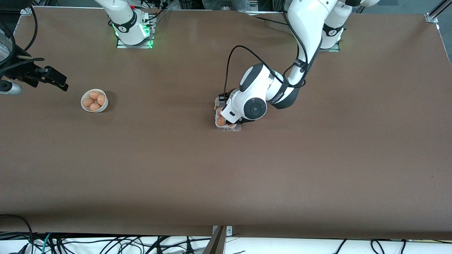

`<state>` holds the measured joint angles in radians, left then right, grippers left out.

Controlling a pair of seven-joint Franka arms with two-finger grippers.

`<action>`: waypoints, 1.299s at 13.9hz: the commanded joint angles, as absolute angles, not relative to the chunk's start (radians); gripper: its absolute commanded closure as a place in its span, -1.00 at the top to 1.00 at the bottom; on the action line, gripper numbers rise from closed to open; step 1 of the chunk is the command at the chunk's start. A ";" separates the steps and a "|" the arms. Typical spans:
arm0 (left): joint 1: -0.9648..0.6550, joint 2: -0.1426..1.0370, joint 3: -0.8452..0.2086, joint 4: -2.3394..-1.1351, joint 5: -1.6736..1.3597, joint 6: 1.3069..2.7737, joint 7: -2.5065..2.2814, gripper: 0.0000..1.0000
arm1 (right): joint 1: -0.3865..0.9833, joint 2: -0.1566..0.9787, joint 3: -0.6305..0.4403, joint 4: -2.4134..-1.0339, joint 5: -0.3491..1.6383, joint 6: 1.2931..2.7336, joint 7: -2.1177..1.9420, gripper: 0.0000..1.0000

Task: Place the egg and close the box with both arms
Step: 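Grasp the clear lid with the left gripper and fold it over the eggs, then release the closed lid and draw the left gripper back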

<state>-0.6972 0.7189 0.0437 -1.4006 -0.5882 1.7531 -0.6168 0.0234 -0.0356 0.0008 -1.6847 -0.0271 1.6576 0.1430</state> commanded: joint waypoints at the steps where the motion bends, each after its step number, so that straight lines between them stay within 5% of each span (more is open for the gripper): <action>1: -0.700 0.736 0.060 -1.353 -0.595 1.750 -0.626 -0.90 | 0.017 -0.032 0.006 -1.669 -0.031 1.647 0.130 1.00; 10: -0.623 0.724 0.123 -1.290 -0.588 1.730 -0.618 -0.85 | 0.015 -0.032 0.005 -1.669 -0.028 1.647 0.129 1.00; 12: -0.623 0.692 0.175 -1.279 -0.450 1.726 -0.615 -0.57 | 0.015 -0.032 0.006 -1.669 -0.028 1.647 0.129 1.00; 15: -0.562 0.666 0.179 -1.237 -0.225 1.695 -0.614 0.51 | 0.015 -0.032 0.006 -1.669 -0.028 1.647 0.129 1.00; 18: -0.499 0.664 0.183 -1.195 -0.086 1.692 -0.531 0.76 | 0.015 -0.032 0.006 -1.669 -0.026 1.647 0.129 1.00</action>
